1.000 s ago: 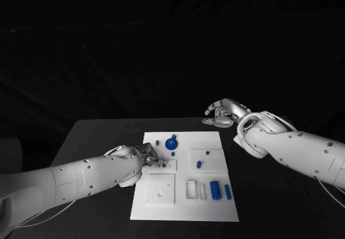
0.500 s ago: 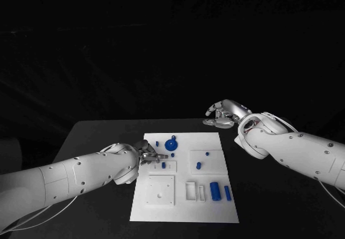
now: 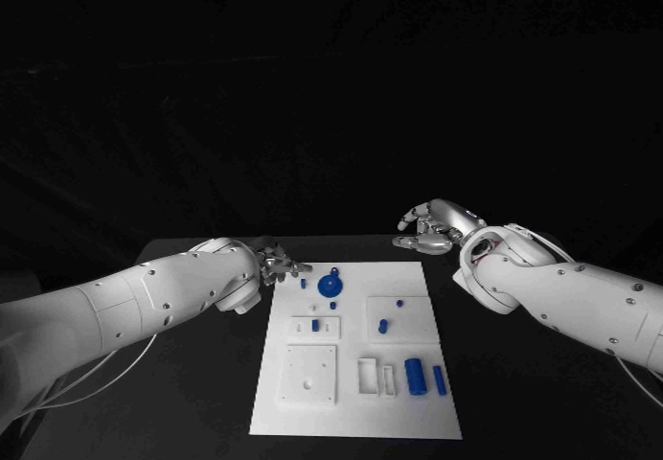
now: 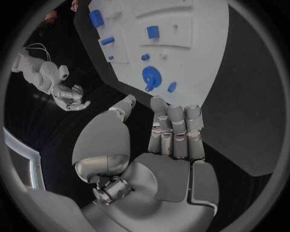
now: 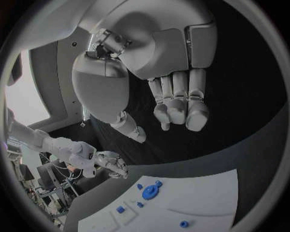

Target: Assemble the parts on the task board

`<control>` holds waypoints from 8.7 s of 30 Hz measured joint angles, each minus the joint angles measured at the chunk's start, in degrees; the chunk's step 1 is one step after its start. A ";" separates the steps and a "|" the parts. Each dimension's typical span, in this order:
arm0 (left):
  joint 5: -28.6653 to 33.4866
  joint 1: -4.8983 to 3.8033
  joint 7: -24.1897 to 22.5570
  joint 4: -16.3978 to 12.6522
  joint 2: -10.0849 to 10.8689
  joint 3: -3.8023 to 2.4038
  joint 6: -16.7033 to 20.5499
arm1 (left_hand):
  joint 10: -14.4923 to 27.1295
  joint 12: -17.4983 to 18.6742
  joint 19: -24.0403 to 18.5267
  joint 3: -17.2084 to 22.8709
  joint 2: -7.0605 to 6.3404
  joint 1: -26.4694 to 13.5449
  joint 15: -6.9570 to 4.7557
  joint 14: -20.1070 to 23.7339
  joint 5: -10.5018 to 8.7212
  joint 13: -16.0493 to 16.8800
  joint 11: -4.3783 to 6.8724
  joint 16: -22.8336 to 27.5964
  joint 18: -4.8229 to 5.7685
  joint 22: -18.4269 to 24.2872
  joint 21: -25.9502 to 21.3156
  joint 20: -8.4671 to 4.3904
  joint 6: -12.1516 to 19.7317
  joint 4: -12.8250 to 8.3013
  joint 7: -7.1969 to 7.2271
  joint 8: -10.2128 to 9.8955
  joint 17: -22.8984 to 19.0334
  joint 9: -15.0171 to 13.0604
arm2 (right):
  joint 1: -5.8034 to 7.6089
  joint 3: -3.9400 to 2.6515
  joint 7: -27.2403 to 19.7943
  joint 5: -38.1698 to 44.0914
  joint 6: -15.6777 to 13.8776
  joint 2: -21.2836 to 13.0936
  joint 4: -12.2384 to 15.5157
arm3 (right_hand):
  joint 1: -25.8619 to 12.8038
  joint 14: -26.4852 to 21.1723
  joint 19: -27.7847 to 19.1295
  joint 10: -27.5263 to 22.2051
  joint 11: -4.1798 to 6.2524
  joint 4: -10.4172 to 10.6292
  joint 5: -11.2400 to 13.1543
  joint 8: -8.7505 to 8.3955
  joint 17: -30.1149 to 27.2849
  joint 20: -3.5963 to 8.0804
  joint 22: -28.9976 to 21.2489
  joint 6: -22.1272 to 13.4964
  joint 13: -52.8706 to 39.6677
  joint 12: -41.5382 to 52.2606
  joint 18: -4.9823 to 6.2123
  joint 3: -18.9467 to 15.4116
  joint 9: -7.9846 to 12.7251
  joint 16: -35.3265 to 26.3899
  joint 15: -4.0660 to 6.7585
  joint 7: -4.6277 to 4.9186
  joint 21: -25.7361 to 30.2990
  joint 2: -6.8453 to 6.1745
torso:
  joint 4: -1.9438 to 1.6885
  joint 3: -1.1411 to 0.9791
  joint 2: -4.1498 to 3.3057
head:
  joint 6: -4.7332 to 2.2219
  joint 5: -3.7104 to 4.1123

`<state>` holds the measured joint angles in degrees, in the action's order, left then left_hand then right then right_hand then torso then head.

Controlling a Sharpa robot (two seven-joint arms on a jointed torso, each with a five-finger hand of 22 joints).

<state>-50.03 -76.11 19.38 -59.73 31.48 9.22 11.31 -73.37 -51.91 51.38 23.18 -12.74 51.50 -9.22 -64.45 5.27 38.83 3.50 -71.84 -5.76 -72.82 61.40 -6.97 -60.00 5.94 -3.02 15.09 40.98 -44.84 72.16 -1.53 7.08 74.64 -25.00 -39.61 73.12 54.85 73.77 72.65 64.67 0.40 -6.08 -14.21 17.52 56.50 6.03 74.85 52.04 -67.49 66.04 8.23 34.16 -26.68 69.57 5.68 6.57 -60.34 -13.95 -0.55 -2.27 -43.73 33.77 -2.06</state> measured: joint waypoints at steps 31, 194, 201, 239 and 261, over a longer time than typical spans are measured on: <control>-1.08 0.34 0.41 20.13 -10.80 0.20 -12.64 | 2.30 0.66 -1.43 -5.79 3.26 3.26 0.72 1.71 1.11 -0.25 -0.78 0.02 0.88 -0.51 -1.06 0.62 1.96 2.46 -0.78 -0.63 -0.30 0.42 | -0.01 -0.01 -0.07 -0.23 -0.01 -0.03 0.95 | 0.00 0.09 0.01 -0.01 0.00 0.16 0.00 0.00 0.03 0.22 -0.01 0.00 0.07 0.23 0.00 -0.16 0.02 0.00 0.09 0.00 0.00 0.00 | 1.10 -0.08 -1.83 | -1.31 -0.05; -13.66 7.54 0.07 -13.34 6.00 4.61 14.66 | -5.07 -0.19 5.25 6.14 10.78 0.07 -0.23 -3.69 23.52 0.04 0.94 -5.60 2.26 -2.09 1.84 -1.53 -7.34 -14.83 1.92 2.98 -2.19 0.11 | -0.86 -0.14 -0.30 -1.18 -0.02 -1.52 0.27 | 0.00 0.09 0.00 -0.21 0.02 0.32 -0.22 0.00 0.20 0.01 0.06 -0.01 0.35 0.45 0.00 -0.32 -0.03 -0.23 0.10 0.00 0.23 0.00 | -0.57 0.33 -0.57 | 1.70 0.53; -14.45 7.74 -0.18 -13.14 5.79 4.60 14.57 | -5.07 -0.19 5.25 6.31 10.78 0.07 -0.23 -3.68 23.51 0.09 0.94 -5.59 2.26 -2.09 2.04 -1.53 -7.34 -14.67 1.94 2.85 -2.20 0.17 | -0.92 -0.14 -0.31 -1.19 -0.01 -1.51 0.25 | 0.00 0.08 0.01 -0.21 0.02 0.32 -0.22 0.00 0.19 0.00 0.06 -0.01 0.34 0.45 -0.01 -0.32 -0.09 -0.23 0.09 0.00 0.23 0.00 | -0.50 0.31 -0.57 | 1.80 0.58; -15.81 7.74 -0.96 -12.57 5.79 4.46 12.65 | -5.26 -0.19 5.45 6.71 9.73 1.13 -0.43 -3.88 23.06 0.25 1.13 -5.59 2.26 -2.12 2.04 -1.73 -7.57 -14.28 2.31 2.70 -2.22 0.31 | -0.97 -0.14 -0.33 -1.21 -0.01 -1.61 0.24 | 0.00 0.00 0.13 -0.22 0.02 0.31 -0.22 0.00 0.23 0.16 0.10 -0.01 0.41 0.45 0.00 -0.31 -0.08 -0.23 0.00 0.00 0.23 0.00 | -0.53 0.28 -0.55 | 1.86 0.60; -15.28 7.71 -1.54 -12.48 5.95 4.41 11.54 | -5.25 -0.19 5.45 6.83 9.73 1.13 -0.44 -3.89 23.29 0.29 1.12 -5.59 2.26 -2.10 2.04 -1.73 -7.65 -14.25 2.26 2.61 -2.23 0.41 | -1.00 -0.14 -0.34 -1.22 -0.01 -1.55 0.16 | 0.00 0.01 0.10 -0.23 0.01 0.31 -0.22 0.00 0.27 0.12 0.08 -0.01 0.43 0.45 0.00 -0.31 -0.10 -0.23 0.01 0.00 0.23 0.00 | -0.51 0.29 -0.57 | 2.00 0.63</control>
<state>-65.31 -68.40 17.84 -72.21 37.44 13.64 22.85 -78.62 -52.09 56.83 30.01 -3.01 52.63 -9.66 -68.34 28.56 39.12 4.62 -77.43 -3.50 -74.92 63.44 -8.70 -67.65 -8.32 -0.76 17.71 38.76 -44.43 71.16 -1.67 6.74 73.42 -25.00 -41.16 73.28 54.85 73.79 72.76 64.44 0.41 -5.77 -14.43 17.52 56.76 6.15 74.94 52.03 -67.06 66.50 8.23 33.85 -26.78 69.34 5.70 6.56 -60.11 -13.95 -1.07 -1.99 -44.30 35.77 -1.43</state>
